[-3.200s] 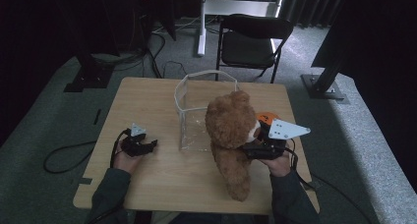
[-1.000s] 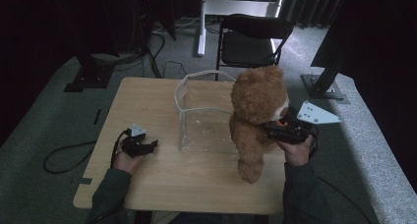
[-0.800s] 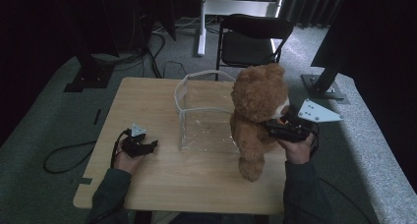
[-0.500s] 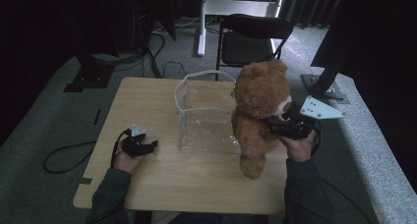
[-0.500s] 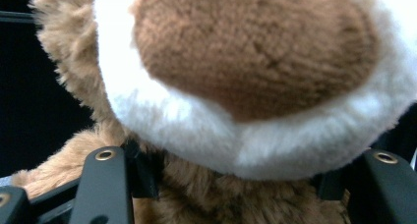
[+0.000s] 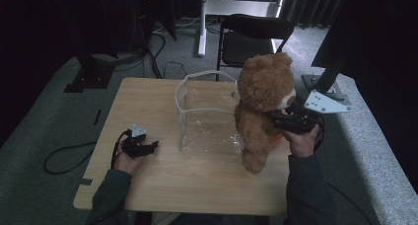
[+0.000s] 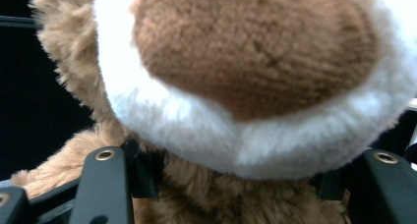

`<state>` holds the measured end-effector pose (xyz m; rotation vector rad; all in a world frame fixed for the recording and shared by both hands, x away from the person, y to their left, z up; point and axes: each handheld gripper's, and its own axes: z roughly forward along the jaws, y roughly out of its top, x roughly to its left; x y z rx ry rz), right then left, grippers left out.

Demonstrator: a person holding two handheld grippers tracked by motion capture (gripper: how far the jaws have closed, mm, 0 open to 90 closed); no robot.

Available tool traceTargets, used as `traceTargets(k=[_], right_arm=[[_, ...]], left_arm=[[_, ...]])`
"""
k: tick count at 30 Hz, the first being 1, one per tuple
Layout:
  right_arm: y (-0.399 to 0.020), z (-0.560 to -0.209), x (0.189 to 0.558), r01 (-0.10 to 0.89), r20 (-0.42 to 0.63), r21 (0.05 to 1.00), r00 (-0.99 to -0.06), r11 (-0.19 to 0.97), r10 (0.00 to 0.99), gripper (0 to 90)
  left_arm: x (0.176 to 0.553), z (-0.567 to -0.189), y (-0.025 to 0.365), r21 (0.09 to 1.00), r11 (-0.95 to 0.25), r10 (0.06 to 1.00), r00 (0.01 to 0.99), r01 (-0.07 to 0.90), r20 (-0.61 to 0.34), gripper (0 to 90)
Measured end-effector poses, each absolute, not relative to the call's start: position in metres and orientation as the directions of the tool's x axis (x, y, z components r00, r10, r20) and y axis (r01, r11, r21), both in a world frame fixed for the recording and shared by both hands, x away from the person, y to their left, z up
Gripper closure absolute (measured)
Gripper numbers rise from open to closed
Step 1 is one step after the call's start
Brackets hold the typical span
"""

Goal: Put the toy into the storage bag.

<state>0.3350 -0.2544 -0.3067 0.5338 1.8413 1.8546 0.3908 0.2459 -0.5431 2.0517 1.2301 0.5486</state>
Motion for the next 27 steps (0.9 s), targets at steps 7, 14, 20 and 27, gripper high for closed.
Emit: traceTargets(k=[7, 14, 20, 27], right_arm=[[-0.255, -0.303, 0.340, -0.060, -0.054, 0.998, -0.807, 0.008, 0.588, 35.9], [-0.255, -0.297, 0.345, -0.064, -0.058, 0.998, -0.798, 0.011, 0.599, 36.0], [-0.258, -0.293, 0.350, -0.065, -0.058, 0.998, -0.788, 0.011, 0.612, 35.9], [-0.261, -0.286, 0.352, -0.075, -0.062, 0.997, -0.783, 0.005, 0.619, 35.9]], left_arm=[[0.391, -0.543, 0.246, 0.729, -0.328, 0.885, 0.466, 0.601, 0.013, 36.2], [0.391, -0.543, 0.246, 0.729, -0.328, 0.885, 0.466, 0.601, 0.014, 36.2], [0.391, -0.543, 0.246, 0.729, -0.328, 0.885, 0.466, 0.601, 0.013, 36.2], [0.391, -0.543, 0.246, 0.729, -0.327, 0.885, 0.466, 0.601, 0.013, 36.2]])
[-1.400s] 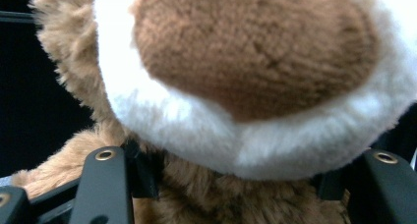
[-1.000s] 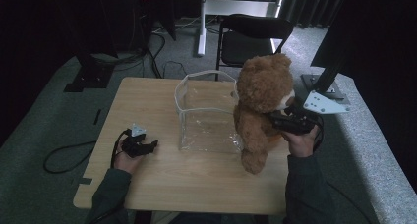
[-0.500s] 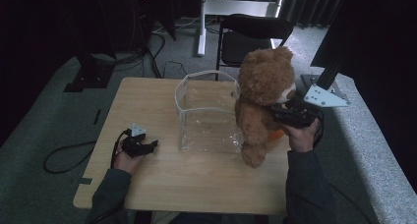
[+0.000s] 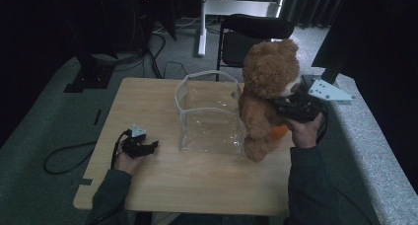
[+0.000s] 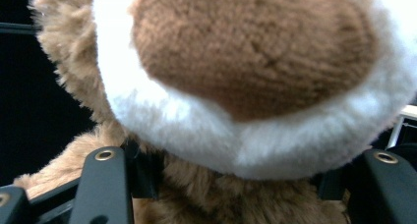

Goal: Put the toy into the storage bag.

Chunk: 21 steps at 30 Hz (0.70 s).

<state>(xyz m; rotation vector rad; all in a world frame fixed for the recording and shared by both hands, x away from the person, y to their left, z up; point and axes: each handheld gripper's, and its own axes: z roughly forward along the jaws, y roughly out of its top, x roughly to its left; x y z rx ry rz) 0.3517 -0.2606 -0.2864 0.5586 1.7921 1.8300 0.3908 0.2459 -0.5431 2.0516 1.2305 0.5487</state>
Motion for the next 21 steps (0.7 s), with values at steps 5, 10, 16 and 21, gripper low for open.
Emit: traceTargets(k=[5, 10, 16, 21], right_arm=[[-0.262, -0.282, 0.351, -0.086, -0.072, 0.996, -0.773, 0.007, 0.630, 35.9], [-0.265, -0.278, 0.354, -0.091, -0.068, 0.996, -0.767, -0.002, 0.638, 35.9], [-0.268, -0.275, 0.358, -0.087, -0.065, 0.996, -0.761, -0.002, 0.645, 35.9], [-0.269, -0.274, 0.360, -0.087, -0.064, 0.996, -0.755, -0.003, 0.652, 35.9]], left_arm=[[0.391, -0.543, 0.246, 0.729, -0.327, 0.885, 0.466, 0.601, 0.013, 36.2], [0.391, -0.543, 0.246, 0.729, -0.327, 0.885, 0.466, 0.601, 0.013, 36.2], [0.391, -0.543, 0.246, 0.729, -0.327, 0.885, 0.466, 0.601, 0.013, 36.2], [0.391, -0.543, 0.246, 0.729, -0.327, 0.885, 0.466, 0.601, 0.013, 36.3]])
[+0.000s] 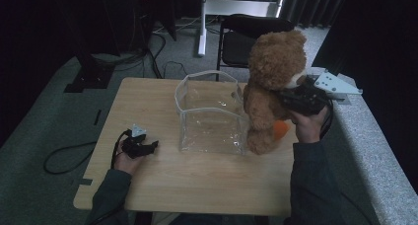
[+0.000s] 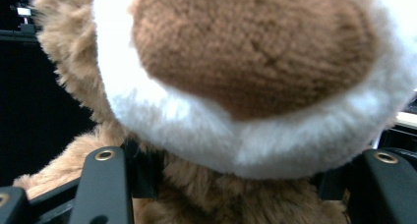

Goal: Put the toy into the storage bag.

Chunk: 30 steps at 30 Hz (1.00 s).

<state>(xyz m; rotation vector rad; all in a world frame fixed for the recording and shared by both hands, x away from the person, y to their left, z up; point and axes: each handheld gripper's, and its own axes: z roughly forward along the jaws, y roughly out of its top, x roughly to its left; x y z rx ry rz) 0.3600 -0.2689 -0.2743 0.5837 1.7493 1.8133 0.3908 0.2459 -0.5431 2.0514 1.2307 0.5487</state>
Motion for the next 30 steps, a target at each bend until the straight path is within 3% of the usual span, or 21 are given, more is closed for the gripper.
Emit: traceTargets(k=[30], right_arm=[[-0.270, -0.256, 0.379, -0.095, -0.054, 0.995, -0.740, -0.025, 0.670, 35.9]], left_arm=[[0.391, -0.543, 0.246, 0.729, -0.327, 0.885, 0.465, 0.601, 0.013, 36.2]])
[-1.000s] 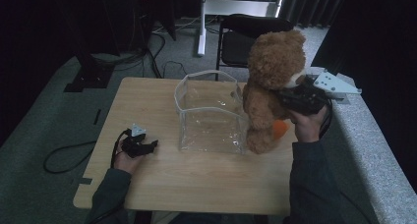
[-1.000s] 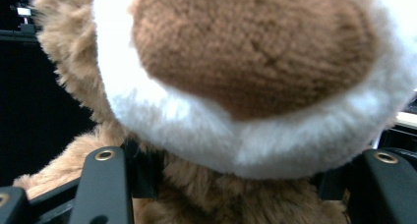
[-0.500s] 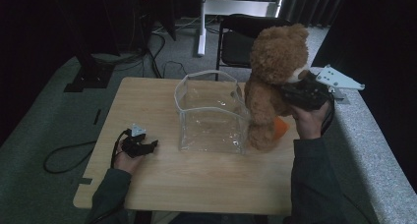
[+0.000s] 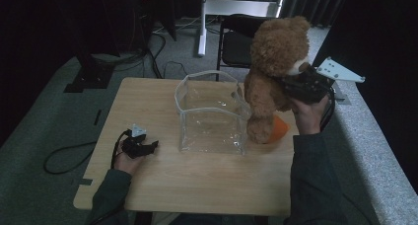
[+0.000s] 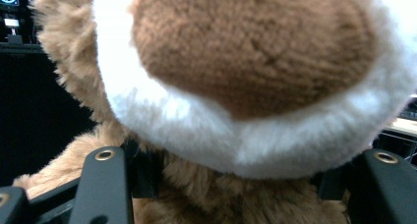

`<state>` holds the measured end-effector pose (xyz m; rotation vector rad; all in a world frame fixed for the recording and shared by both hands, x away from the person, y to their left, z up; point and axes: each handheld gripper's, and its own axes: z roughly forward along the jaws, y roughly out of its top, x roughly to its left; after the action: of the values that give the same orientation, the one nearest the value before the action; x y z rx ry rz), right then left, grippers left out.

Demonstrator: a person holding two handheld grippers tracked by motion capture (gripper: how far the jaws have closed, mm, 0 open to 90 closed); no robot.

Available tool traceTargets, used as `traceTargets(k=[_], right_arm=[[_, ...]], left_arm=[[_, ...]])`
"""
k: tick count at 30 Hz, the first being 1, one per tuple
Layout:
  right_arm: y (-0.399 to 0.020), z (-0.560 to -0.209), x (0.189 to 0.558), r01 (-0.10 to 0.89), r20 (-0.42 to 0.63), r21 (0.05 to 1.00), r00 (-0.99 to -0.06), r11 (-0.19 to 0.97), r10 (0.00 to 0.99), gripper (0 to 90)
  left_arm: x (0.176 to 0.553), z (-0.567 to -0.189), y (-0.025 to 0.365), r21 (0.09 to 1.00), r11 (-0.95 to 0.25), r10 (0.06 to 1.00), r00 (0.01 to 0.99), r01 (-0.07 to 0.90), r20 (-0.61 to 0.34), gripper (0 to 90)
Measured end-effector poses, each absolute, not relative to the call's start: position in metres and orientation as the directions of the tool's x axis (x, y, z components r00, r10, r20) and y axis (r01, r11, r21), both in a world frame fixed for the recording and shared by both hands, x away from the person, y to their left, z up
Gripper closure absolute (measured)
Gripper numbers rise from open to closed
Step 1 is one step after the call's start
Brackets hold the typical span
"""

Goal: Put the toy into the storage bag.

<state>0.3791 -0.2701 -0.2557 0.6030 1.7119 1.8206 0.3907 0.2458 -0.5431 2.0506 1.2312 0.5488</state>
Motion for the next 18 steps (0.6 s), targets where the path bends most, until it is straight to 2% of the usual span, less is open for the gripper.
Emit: traceTargets(k=[18], right_arm=[[-0.267, -0.245, 0.395, -0.085, -0.045, 0.996, -0.729, -0.025, 0.684, 35.9]], left_arm=[[0.391, -0.543, 0.246, 0.729, -0.327, 0.885, 0.465, 0.601, 0.013, 36.2]])
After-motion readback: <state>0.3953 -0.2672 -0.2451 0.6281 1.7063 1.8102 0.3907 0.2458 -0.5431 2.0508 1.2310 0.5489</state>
